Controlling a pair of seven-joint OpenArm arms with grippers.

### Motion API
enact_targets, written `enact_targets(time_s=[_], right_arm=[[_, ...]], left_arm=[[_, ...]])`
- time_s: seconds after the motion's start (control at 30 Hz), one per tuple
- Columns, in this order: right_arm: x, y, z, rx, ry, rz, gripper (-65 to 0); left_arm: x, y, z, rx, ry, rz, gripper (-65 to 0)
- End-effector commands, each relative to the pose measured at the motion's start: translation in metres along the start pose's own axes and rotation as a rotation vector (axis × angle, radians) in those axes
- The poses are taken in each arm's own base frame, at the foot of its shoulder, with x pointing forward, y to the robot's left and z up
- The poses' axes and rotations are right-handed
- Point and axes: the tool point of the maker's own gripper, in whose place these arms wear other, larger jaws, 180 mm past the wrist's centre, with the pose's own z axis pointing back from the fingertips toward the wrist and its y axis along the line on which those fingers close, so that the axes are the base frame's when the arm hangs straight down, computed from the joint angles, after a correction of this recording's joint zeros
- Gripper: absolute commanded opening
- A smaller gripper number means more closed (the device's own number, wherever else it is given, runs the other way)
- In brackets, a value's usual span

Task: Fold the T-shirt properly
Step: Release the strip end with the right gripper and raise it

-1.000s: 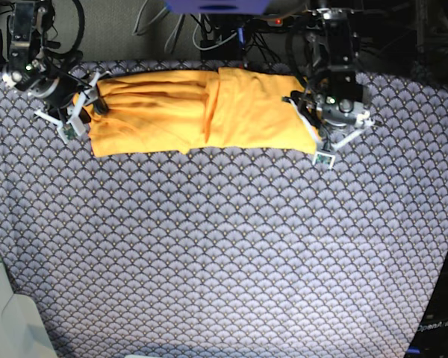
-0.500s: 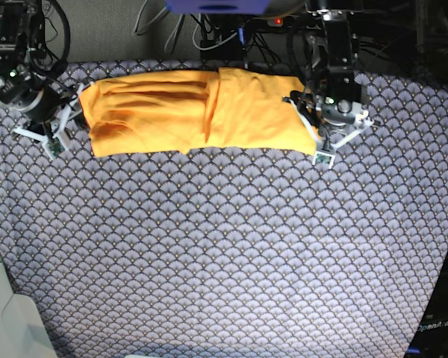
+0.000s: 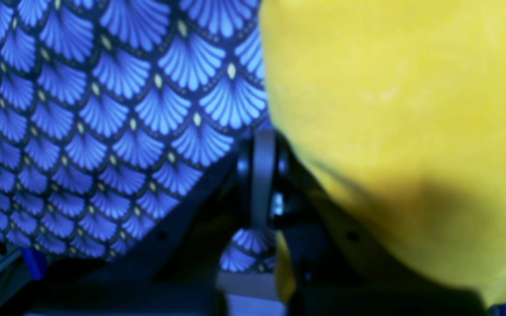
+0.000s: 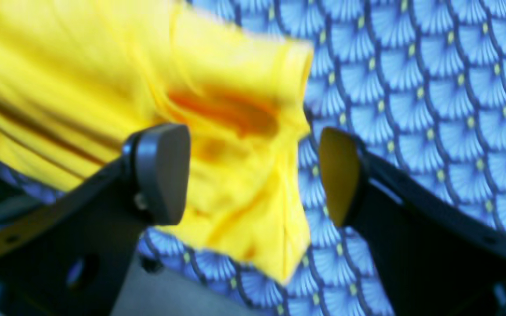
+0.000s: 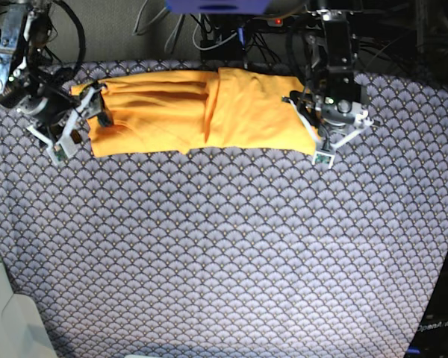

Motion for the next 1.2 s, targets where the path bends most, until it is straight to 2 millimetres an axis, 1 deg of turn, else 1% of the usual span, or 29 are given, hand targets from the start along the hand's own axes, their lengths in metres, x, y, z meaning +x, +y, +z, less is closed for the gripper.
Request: enact_targets(time_s=[0.0, 0.1, 0.2, 0.33, 0.53, 0.67, 0.93, 1.17], right_arm=[[0.005, -0.005, 0.002, -0.005, -0.017, 0.0, -17.2], [0.001, -0.009, -0.005, 0.004, -0.008, -0.03, -17.2], [-0.008, -0.011, -0.01, 0.011, 0.013, -0.056, -17.2], [-0.01, -0.011, -0.011, 0.014, 0.016, -0.066, -17.2], [-0.034, -0.023, -0.016, -0.002, 0.044, -0.17, -17.1], [-0.039, -0.027, -0.021, 0.002, 0.057, -0.194, -17.1], [-0.042, -0.022, -0.024, 0.013, 0.066, -0.207, -17.2], [-0.045, -0.007, -0.03, 0.041, 0.06, -0.237, -17.3]], left_arm=[[0.006, -0.001, 0.004, -0.006, -0.021, 0.005, -65.0], [0.01, 0.004, 0.01, 0.007, -0.042, 0.007, -65.0], [0.014, 0.007, 0.014, 0.017, -0.06, 0.01, -65.0], [0.014, 0.007, 0.014, 0.017, -0.06, 0.01, -65.0], [0.015, 0.007, 0.015, 0.016, -0.062, 0.011, -65.0], [0.016, 0.007, 0.015, 0.015, -0.065, 0.012, -65.0], [0.017, 0.007, 0.015, 0.016, -0.066, 0.012, -65.0], [0.019, 0.006, 0.016, 0.014, -0.07, 0.015, -65.0]])
